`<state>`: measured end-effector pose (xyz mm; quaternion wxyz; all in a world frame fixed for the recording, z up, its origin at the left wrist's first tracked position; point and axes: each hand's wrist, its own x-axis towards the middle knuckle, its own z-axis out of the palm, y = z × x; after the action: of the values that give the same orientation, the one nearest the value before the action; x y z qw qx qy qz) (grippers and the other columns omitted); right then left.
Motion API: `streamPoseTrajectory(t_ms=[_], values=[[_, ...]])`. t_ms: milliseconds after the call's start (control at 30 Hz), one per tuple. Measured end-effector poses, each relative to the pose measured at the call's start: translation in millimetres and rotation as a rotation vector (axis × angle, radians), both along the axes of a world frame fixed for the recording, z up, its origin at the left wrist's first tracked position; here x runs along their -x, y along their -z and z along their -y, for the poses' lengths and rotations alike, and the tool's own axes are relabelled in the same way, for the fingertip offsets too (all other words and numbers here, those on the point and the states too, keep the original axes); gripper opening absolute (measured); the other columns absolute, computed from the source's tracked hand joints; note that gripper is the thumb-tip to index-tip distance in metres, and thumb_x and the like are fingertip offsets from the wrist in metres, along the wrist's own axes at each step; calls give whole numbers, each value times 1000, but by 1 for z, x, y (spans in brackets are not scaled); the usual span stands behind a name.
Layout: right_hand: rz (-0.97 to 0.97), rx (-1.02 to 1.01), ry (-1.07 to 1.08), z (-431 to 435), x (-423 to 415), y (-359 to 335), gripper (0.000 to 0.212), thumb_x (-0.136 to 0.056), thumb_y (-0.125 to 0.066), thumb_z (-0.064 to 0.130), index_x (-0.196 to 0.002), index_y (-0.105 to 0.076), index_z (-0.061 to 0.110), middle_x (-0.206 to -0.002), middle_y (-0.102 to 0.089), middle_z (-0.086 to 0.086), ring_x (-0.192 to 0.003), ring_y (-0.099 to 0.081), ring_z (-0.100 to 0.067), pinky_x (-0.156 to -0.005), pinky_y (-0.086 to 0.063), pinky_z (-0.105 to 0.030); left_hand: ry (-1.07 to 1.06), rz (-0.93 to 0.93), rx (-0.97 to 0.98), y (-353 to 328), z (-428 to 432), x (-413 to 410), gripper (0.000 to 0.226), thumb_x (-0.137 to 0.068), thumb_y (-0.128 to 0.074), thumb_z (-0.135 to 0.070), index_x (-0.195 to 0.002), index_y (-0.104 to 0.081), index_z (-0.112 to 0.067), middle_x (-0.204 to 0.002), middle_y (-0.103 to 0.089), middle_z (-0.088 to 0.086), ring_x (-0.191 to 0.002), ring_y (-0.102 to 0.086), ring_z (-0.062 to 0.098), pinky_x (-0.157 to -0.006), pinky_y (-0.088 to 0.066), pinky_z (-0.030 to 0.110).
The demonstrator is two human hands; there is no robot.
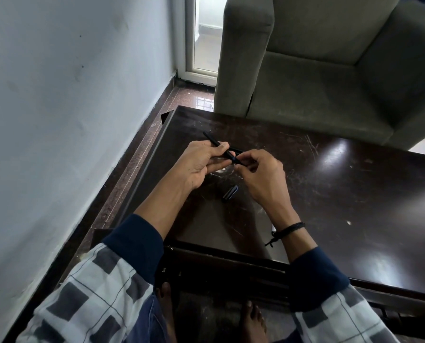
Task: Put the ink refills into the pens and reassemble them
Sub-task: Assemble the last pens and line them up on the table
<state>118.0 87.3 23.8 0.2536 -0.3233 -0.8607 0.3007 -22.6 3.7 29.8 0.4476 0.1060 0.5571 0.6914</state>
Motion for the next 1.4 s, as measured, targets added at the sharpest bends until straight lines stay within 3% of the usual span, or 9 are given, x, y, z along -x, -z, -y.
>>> streamPoseTrajectory(t_ms=[200,300,600,800,933,1133,1300,1400], values=[[-3,49,9,2,0,-1,20,-95,-73,19,-114,-76,19,-100,-74,6,-91,-67,-6,-77,-53,-18,-9,-9,-6,1,0,1,18,-96,-65,-4,-110,-67,6,-92,-77,16,-83,-77,22,-70,-62,26],[16,58,22,1,-1,-1,23,-90,-79,24,-111,-72,23,-96,-69,9,-87,-63,-5,-71,-47,-16,-25,-11,-12,1,0,3,18,-96,-65,-4,-111,-67,6,-97,-76,19,-86,-77,24,-70,-62,26],[32,67,63,0,-1,0,14,-95,-71,26,-107,-76,19,-93,-73,5,-84,-68,-10,-77,-59,-35,-14,-28,-10,4,-1,3,11,-97,-64,-5,-104,-69,2,-95,-77,17,-86,-77,22,-70,-61,25],[43,73,100,0,-2,-1,17,-88,-80,32,-101,-71,25,-87,-68,11,-79,-63,-5,-68,-48,-25,-20,-26,-14,3,-1,3,18,-97,-64,-5,-111,-67,6,-98,-76,20,-88,-77,23,-70,-61,25],[64,97,108,0,-2,-2,10,-94,-72,30,-101,-73,22,-88,-70,9,-78,-65,-5,-66,-52,-24,-17,-20,-15,3,-1,2,17,-97,-64,-5,-111,-67,5,-99,-76,19,-88,-77,22,-70,-61,25],[70,93,93,1,-2,-3,22,-89,-78,36,-108,-70,26,-89,-67,12,-81,-63,-6,-66,-46,-23,-31,-10,-20,3,0,4,19,-97,-64,-4,-113,-67,5,-99,-76,19,-89,-77,23,-71,-62,26],[83,70,98,2,-2,-3,13,-94,-73,29,-103,-73,19,-88,-69,8,-76,-61,-4,-61,-45,-18,-22,-14,-16,3,-1,4,18,-97,-64,-5,-112,-67,5,-97,-76,18,-89,-77,22,-71,-61,26],[109,77,91,2,-2,-4,15,-99,-67,32,-103,-75,20,-83,-70,8,-74,-64,-6,-62,-48,-23,-21,-13,-17,3,-1,4,16,-97,-64,-5,-110,-68,4,-97,-76,18,-88,-77,22,-71,-61,26]])
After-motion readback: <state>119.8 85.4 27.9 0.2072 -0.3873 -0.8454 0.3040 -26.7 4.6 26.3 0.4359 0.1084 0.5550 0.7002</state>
